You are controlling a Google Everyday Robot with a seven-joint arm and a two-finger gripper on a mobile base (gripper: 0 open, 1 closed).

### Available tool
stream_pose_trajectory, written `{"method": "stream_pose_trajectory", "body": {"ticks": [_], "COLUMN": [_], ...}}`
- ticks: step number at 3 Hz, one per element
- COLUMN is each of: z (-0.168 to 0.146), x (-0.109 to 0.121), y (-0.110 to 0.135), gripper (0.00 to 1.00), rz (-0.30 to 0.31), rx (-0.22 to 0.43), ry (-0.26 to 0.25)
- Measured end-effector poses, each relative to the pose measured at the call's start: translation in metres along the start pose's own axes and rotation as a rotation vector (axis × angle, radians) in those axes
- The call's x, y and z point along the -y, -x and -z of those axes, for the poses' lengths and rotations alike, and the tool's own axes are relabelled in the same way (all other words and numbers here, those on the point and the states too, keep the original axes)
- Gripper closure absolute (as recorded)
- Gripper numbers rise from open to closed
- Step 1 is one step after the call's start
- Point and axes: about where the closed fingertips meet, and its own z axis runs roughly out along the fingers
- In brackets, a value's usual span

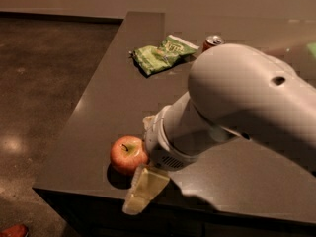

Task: Move apple near coke can

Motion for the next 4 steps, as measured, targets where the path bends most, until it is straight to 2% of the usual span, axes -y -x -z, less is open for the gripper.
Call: {"method": "stream_pose_trajectory", "body": {"ticks": [1, 2, 4], "z": [-0.01, -0.016, -0.011], "x": [-0.003, -0.003, 0.01], "y": [0.012, 0.021, 0.022], "gripper": [0.0, 0.18, 0.63], "rz": [0.004, 0.007, 0.024], "rx": [0.023, 0.041, 0.04], "ry": [0.01, 0.018, -0.01]}}
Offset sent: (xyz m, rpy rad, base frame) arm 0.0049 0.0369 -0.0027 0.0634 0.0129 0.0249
